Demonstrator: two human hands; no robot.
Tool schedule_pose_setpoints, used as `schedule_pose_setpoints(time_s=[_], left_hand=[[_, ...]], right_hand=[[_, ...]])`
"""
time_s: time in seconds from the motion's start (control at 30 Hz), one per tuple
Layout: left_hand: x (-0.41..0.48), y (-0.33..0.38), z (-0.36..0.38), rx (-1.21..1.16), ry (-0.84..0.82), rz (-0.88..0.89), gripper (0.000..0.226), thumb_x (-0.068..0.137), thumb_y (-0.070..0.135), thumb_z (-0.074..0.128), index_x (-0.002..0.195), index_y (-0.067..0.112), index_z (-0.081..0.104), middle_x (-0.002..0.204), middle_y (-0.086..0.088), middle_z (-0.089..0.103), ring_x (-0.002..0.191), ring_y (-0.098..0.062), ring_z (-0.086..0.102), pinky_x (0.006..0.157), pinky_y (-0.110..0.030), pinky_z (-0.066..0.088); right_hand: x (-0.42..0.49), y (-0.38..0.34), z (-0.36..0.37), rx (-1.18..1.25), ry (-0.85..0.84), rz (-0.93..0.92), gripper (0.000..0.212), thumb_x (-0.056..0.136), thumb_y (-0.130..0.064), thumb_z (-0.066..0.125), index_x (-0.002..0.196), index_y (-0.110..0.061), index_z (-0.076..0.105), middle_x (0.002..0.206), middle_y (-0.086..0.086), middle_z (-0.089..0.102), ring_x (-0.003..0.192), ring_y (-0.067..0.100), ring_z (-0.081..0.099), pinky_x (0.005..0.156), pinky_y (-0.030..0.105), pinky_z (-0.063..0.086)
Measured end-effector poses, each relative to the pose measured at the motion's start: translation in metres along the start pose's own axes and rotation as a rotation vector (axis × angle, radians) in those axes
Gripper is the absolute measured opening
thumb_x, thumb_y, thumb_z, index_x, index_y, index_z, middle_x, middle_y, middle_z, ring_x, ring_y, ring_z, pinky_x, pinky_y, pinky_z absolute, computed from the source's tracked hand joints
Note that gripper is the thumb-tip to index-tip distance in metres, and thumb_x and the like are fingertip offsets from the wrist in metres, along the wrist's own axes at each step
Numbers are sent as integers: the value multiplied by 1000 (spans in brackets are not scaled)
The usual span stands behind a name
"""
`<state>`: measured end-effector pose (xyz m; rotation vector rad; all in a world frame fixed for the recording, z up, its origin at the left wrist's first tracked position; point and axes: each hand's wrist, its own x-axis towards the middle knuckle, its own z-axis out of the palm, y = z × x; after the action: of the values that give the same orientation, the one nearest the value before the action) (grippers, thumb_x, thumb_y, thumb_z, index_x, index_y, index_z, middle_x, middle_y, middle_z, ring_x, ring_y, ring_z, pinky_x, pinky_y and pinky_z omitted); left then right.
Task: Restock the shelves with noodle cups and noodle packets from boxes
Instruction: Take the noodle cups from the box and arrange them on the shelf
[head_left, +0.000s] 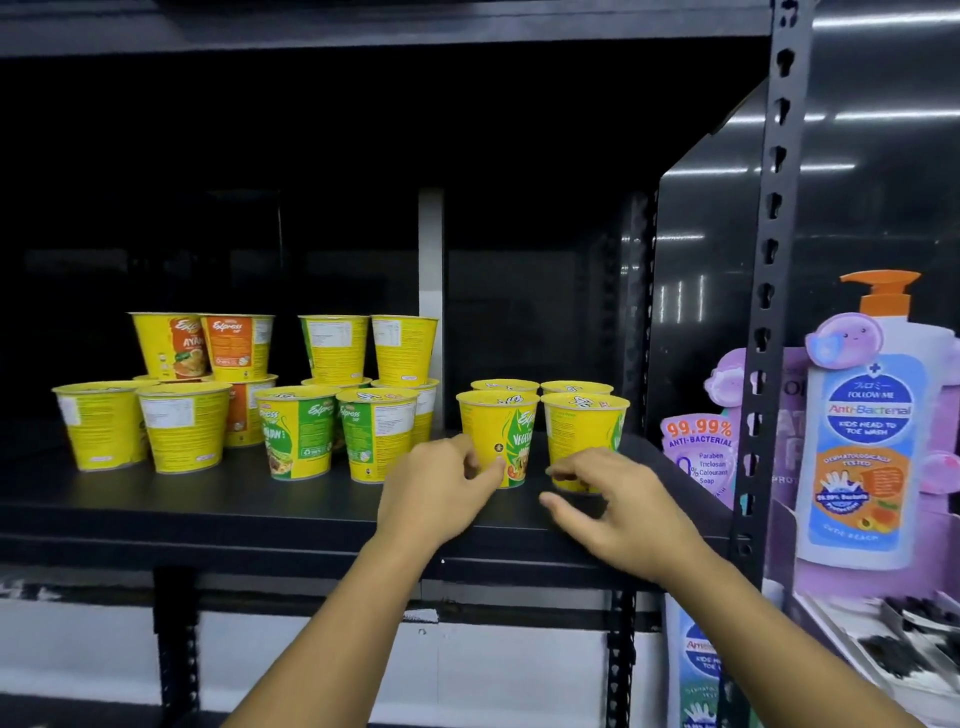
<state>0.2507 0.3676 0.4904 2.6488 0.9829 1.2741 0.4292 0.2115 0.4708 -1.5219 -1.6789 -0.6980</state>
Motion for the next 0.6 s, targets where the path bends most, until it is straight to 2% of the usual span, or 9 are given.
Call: schedule_pose_setpoints(time_s=[0.1, 0.2, 0.33, 0.4, 0.47, 0.53, 0.6], left_hand=[[-10, -3, -4, 54, -54, 100, 39, 94, 65, 51, 101, 31, 69, 92, 10, 70, 87, -13, 63, 71, -36, 55], [-21, -4, -7, 115, -138, 165, 46, 97, 67, 41, 114, 36, 70, 105, 13, 72, 95, -13, 64, 73, -36, 55], [-37, -9, -9, 176, -172, 180, 55, 100, 69, 26, 131, 43, 64, 129, 17, 69, 114, -14, 64, 83, -36, 53], [-44, -11, -8, 218, -152, 231, 63, 100, 66, 16, 131, 39, 64, 135, 17, 66, 121, -13, 62, 87, -35, 51], [-49, -12, -8, 223, -129, 286, 67, 101, 63, 12, 122, 32, 67, 127, 11, 71, 122, -15, 63, 87, -36, 49], [-55, -14, -7, 183, -97, 315, 60, 104, 58, 19, 115, 28, 69, 119, 6, 74, 116, -18, 65, 86, -37, 47], [-62, -18, -7, 112, -78, 315, 54, 105, 54, 30, 126, 25, 70, 130, 5, 71, 126, -16, 61, 97, -38, 45]], right_hand=[[3, -5, -6, -46, -231, -30, 39, 99, -53, 57, 130, -31, 66, 123, -18, 68, 112, -2, 60, 94, 29, 53], [8, -11, -10, -93, -385, -29, 47, 102, -55, 46, 142, -32, 57, 135, -16, 65, 119, 1, 59, 100, 31, 51], [12, -20, -11, -162, -552, -3, 52, 105, -58, 30, 140, -29, 56, 136, -9, 64, 120, 13, 60, 103, 41, 49], [12, -24, -12, -176, -598, -10, 57, 104, -61, 21, 130, -27, 58, 132, -7, 65, 116, 16, 61, 103, 45, 49], [12, -27, -13, -196, -613, -5, 55, 105, -59, 21, 129, -25, 58, 134, -5, 64, 118, 19, 61, 102, 46, 49], [9, -31, -14, -243, -588, 10, 51, 108, -52, 24, 133, -23, 57, 138, -3, 63, 122, 21, 59, 101, 45, 49], [0, -38, -12, -314, -497, 13, 48, 109, -48, 26, 136, -24, 57, 139, -5, 63, 123, 20, 59, 96, 44, 51]])
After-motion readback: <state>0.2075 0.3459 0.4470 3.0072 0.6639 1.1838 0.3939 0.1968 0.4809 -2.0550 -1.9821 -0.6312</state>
